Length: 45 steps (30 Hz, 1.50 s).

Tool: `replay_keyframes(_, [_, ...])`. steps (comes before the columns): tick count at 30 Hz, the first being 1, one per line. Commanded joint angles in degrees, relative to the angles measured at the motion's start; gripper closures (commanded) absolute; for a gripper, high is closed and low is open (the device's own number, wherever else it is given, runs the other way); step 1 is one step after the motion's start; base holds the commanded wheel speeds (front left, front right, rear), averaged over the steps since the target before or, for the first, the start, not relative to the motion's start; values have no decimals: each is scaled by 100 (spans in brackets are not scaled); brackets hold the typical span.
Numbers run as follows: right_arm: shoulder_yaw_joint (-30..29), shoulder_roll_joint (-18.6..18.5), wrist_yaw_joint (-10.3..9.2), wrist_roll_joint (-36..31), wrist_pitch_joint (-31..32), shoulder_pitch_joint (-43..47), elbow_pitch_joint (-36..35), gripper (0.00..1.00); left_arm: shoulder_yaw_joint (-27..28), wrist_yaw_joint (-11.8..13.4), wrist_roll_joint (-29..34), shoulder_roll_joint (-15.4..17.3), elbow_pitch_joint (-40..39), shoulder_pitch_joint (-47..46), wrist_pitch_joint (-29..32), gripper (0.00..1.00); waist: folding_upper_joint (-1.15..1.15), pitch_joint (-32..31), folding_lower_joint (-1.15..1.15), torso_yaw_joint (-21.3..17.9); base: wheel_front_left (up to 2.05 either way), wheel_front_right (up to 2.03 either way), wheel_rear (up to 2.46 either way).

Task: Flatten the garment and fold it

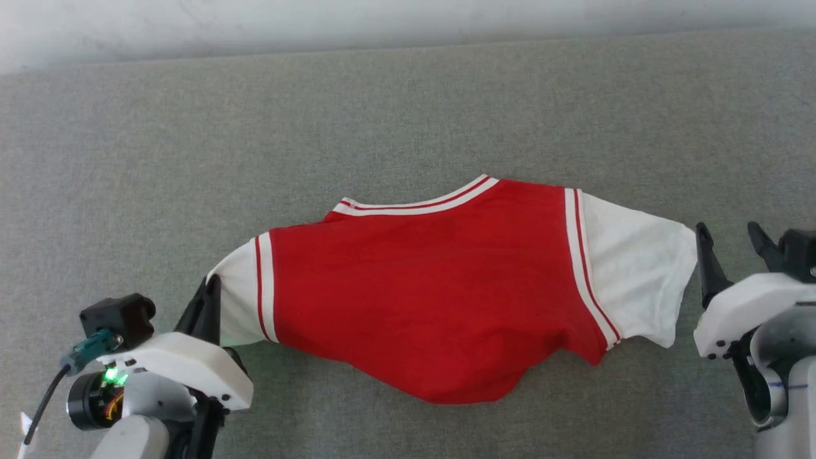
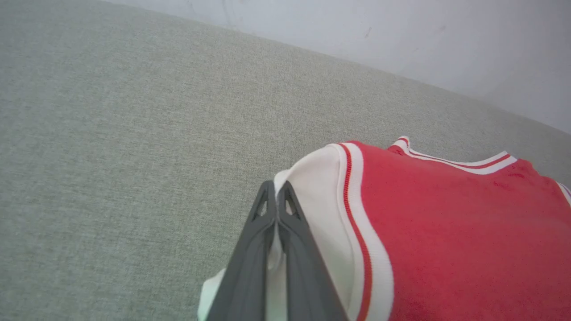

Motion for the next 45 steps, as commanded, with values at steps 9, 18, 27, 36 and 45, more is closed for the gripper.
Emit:
replay_keyframes(9, [182, -291, -5, 116, 972, -516, 749, 0, -157, -128, -47, -103, 63, -221, 17, 100, 0, 326, -1, 169, 0, 0, 0])
replay_keyframes(18, [198, -224, -5, 411, 1105, -759, 1122, 100, -179, -295, -204, -179, 242, -396, 18, 100, 0, 270, -1, 202, 0, 0, 0])
replay_keyframes(27, [731, -480, -5, 685, 610, -1588, 509, 100, -213, -585, 89, 191, 292, -1319, 112, 100, 0, -478, -1, -2, 0, 0, 0])
replay_keyframes(36, [1503, -1030, -5, 782, 953, -3294, 195, 100, -539, -1075, 440, 479, 569, -3561, 1058, 100, 0, -935, -1, -111, 0, 0, 0])
replay_keyframes(45, [2107, -1075, -5, 510, 1029, -5203, 1064, 100, -685, -1257, 758, 351, 1819, -5718, 1602, 100, 0, -792, -1, -338, 0, 0, 0])
